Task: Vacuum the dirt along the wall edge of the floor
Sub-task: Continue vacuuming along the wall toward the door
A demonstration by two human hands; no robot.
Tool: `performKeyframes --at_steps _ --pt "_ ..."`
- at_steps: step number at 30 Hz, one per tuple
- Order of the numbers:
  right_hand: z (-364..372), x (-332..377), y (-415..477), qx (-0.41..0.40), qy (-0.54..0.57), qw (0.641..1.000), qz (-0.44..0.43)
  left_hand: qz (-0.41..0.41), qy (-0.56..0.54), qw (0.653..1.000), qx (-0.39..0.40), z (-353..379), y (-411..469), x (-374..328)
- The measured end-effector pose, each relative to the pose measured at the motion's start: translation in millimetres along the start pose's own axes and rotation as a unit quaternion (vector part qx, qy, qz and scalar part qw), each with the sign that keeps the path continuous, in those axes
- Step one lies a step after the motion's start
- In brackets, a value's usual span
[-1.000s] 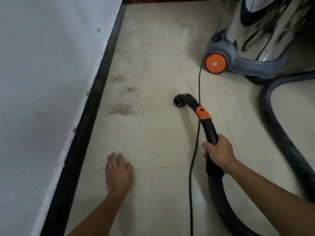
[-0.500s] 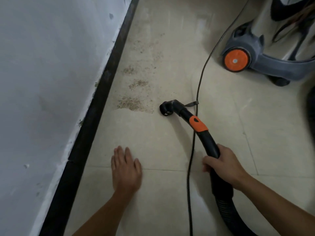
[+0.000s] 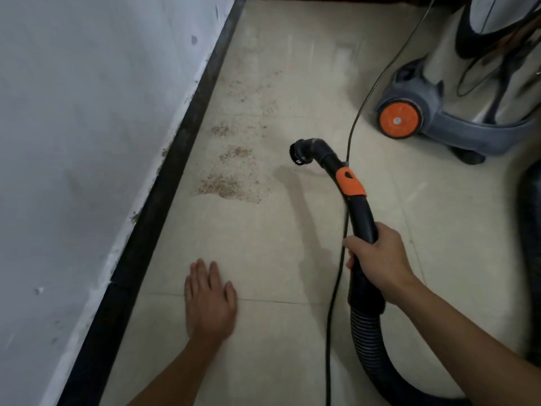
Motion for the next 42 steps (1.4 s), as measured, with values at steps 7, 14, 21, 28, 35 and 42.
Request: performKeyframes --at_steps 7,14,21,28,35,42 --pt "16 20 -36 0.030 -0.387 0.903 -0.184 -0.002 0.012 1.000 0.013 2 -1 0" --pt "48 -48 -102 0.140 -0.430 0.866 -0.212 -0.009 0.023 0.999 0.026 8 0 5" --pt "8 -51 -83 0.100 -0.335 0.923 -0.164 -0.001 0.009 1.000 0.016 3 1 -5" --pt "-29 -54 -20 0.078 -0.086 0.993 0.018 0.172 -0.102 0.978 0.052 23 10 -133" --pt "-54 -50 37 0.095 0.051 0.984 0.143 0.358 -0.012 0.928 0.104 52 -22 -241" --pt "-94 -12 97 -0.023 0.123 0.983 0.136 0.505 0.016 0.861 0.057 48 -77 -242"
Point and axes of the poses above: each hand's wrist, its own y-axis towards the middle knuckle, its own z-axis out of the palm, x = y × z, the point moved 10 cm from there along y, towards the middle knuckle, and after that the axes turned 8 degrees about -x, right-handed, at the moved point
